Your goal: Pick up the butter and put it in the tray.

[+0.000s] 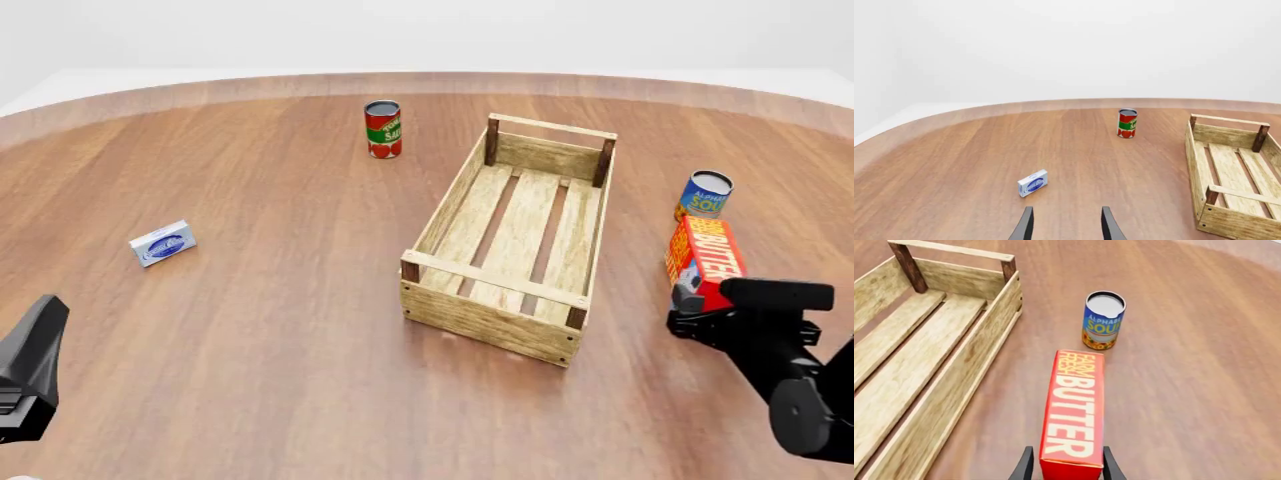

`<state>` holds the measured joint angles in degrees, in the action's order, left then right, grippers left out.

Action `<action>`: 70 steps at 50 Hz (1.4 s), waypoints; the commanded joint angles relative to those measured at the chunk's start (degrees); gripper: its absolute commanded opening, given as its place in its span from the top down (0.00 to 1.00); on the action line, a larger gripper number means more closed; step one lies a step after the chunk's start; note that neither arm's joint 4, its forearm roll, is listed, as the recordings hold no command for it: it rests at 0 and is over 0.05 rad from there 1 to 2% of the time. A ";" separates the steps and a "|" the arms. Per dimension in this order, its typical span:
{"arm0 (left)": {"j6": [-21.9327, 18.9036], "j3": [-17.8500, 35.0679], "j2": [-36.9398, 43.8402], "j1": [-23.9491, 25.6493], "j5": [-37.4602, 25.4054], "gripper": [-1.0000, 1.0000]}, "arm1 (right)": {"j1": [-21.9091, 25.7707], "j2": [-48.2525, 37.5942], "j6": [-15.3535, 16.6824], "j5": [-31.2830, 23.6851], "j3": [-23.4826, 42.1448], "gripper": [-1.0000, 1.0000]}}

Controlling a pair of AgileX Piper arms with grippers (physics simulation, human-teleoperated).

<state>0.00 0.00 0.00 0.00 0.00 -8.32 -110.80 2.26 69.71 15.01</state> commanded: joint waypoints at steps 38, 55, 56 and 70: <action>0.00 0.00 0.00 0.00 0.00 0.00 | -1.55 4.70 -0.43 0.11 -2.55 1.00; 0.00 0.00 0.00 0.00 0.00 0.00 | -0.94 10.86 -0.20 0.09 -6.39 1.00; 0.00 0.00 0.00 0.00 0.00 0.00 | -0.85 11.37 -0.19 0.05 -6.71 1.00; 0.00 0.00 0.00 0.00 0.00 0.00 | 1.39 20.59 2.20 -4.35 -9.29 1.00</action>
<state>0.00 0.00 0.00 0.00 0.00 -8.25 -97.30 3.83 67.82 7.13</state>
